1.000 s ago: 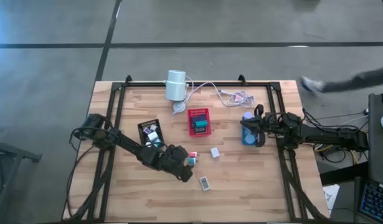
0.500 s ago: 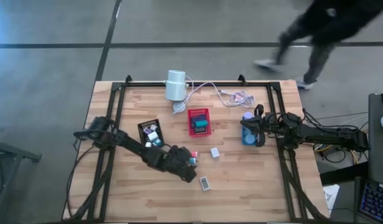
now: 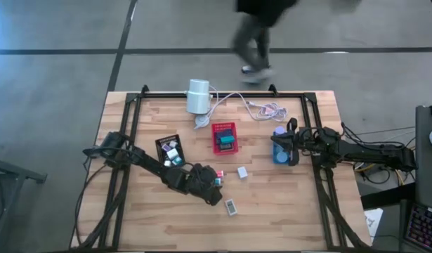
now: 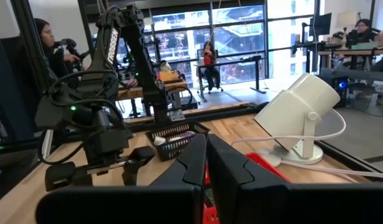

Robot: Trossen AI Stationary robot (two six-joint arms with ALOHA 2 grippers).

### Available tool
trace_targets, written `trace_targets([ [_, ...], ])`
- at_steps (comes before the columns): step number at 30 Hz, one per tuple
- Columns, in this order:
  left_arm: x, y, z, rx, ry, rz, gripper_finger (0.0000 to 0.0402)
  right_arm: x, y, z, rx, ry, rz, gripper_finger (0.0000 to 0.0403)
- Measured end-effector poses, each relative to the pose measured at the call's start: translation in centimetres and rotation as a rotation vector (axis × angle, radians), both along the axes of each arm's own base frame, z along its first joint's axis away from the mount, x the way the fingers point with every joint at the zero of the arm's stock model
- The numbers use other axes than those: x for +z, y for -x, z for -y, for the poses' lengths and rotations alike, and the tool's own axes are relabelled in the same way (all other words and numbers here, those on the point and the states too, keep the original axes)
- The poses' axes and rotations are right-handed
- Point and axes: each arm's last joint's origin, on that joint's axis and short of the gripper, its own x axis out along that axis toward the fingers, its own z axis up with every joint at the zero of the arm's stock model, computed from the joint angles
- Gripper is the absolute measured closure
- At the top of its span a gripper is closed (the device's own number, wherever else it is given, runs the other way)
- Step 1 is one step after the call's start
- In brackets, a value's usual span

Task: Pick & Place Office items
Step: Put the blue charger adapter into the black basket

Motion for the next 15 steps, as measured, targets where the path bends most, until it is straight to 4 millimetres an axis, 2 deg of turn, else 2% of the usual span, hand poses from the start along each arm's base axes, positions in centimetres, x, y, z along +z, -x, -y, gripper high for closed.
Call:
trace_targets([
  [3, -0.04, 0.05, -0.04, -0.002, -0.014, -0.005, 0.0144, 0.00, 0.00, 0.00, 0.000, -0.001, 0.000, 0.0390],
  [11, -0.09, 0.12, -0.13, -0.025, -0.054, -0.019, 0.0259, 0.00, 0.00, 0.00, 0.001, -0.001, 0.000, 0.0390],
  [15, -0.09, 0.11, -0.13, -0.036, -0.062, -0.022, 0.0284, 0.00, 0.00, 0.00, 0.001, 0.002, 0.000, 0.0390],
])
